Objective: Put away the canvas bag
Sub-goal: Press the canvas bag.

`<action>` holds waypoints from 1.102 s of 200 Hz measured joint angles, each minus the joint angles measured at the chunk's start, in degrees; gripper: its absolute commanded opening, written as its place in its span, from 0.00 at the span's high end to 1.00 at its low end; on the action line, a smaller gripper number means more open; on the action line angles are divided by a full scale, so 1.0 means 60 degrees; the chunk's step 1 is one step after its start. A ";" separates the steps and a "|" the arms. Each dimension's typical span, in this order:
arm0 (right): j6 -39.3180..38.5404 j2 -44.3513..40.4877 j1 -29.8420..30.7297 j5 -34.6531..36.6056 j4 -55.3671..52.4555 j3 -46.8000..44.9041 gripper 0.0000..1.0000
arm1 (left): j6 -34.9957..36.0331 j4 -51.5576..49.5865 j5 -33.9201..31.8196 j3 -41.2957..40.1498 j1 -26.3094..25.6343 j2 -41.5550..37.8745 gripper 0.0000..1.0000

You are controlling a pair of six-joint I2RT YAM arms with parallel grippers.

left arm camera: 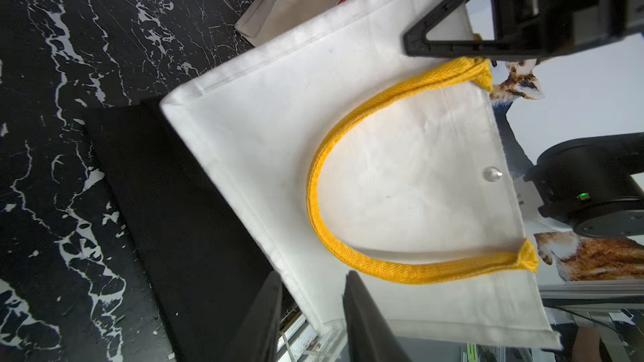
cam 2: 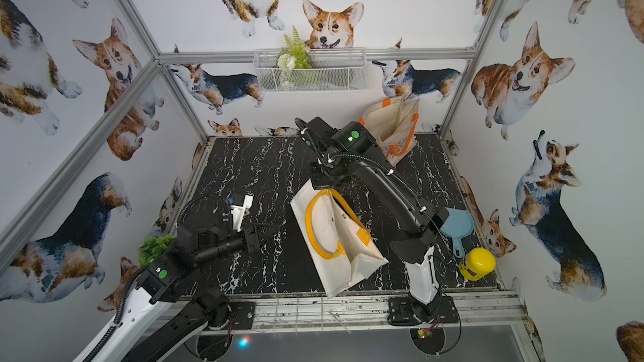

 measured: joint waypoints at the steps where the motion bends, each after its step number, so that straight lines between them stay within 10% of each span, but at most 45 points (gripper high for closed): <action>1: 0.0036 -0.0004 -0.0033 -0.0004 -0.0004 -0.0026 1.00 | -0.0007 -0.0004 -0.0007 -0.0004 0.0000 -0.0015 0.66; 145: 0.4204 0.1166 -0.1898 0.0393 -0.0033 0.0080 1.00 | -0.0270 -0.0718 -0.0102 0.0208 0.0000 -0.0535 0.59; 220: 0.3872 0.1169 -0.1978 0.0204 -0.0033 -0.0040 0.43 | -0.0193 -0.0492 0.0200 0.0087 0.0000 -0.0157 0.47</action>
